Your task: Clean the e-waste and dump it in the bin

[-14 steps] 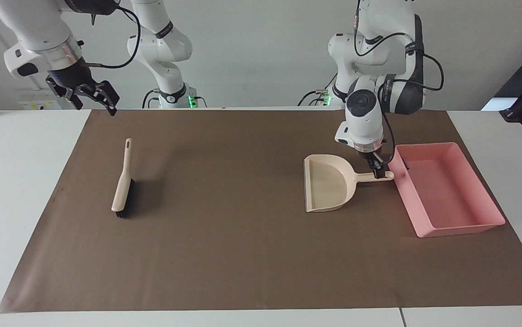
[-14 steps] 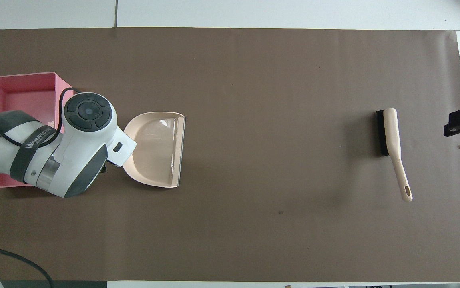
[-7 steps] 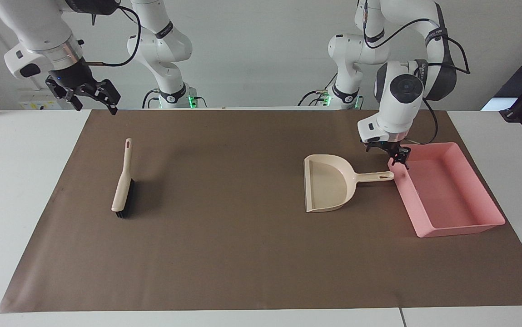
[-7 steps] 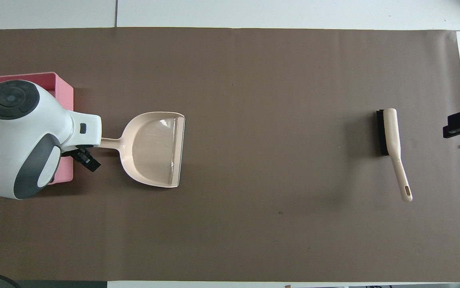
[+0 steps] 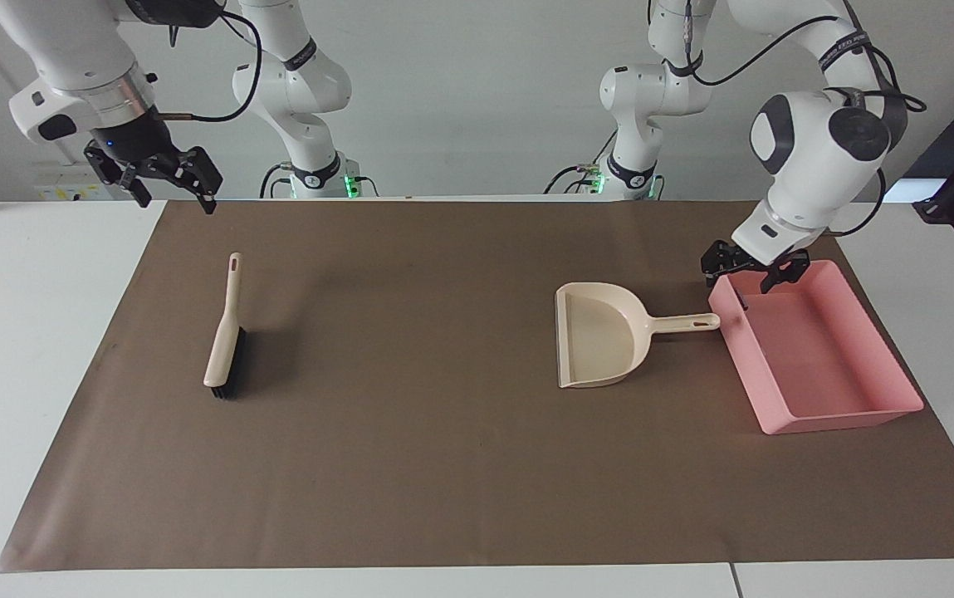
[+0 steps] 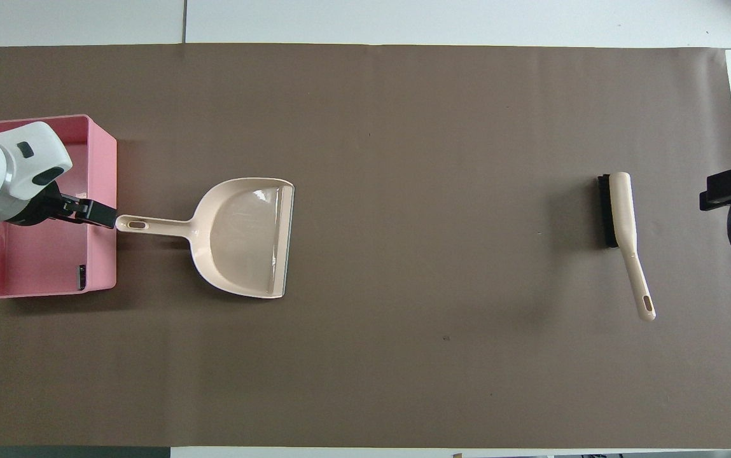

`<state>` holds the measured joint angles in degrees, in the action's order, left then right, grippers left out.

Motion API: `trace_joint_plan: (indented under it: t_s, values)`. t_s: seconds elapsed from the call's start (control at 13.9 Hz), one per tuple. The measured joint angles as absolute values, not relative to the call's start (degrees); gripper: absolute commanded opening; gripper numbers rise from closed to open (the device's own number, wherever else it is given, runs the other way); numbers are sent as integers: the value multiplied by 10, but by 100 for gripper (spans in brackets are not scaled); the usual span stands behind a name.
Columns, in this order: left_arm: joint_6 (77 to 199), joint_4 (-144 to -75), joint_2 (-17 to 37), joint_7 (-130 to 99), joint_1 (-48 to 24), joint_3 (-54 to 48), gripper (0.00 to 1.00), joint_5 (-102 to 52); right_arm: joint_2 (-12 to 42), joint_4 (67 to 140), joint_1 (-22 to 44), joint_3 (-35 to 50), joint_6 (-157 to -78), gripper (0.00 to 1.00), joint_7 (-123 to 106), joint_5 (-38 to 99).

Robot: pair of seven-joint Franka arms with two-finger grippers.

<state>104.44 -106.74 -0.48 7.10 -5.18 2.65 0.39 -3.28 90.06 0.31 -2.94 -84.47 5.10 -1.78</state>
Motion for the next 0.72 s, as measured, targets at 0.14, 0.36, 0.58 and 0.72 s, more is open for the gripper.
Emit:
trace_joint_plan:
  t_s: [0.14,0.36,0.58,0.72]
  values:
    - [989,-1002,-8,54,-39,27,98,0,-32,900,3,-30,-842,100,51,-18]
    - [897,-909,-9,44,-35,27,98,-1,-22,886,3,-30,-836,100,52,-18]
    - [851,-866,-9,30,-35,26,98,-1,-15,881,3,-29,-836,100,76,-18]
    - [844,-865,-7,19,-35,26,98,-1,-14,881,3,-30,-836,100,81,-18]
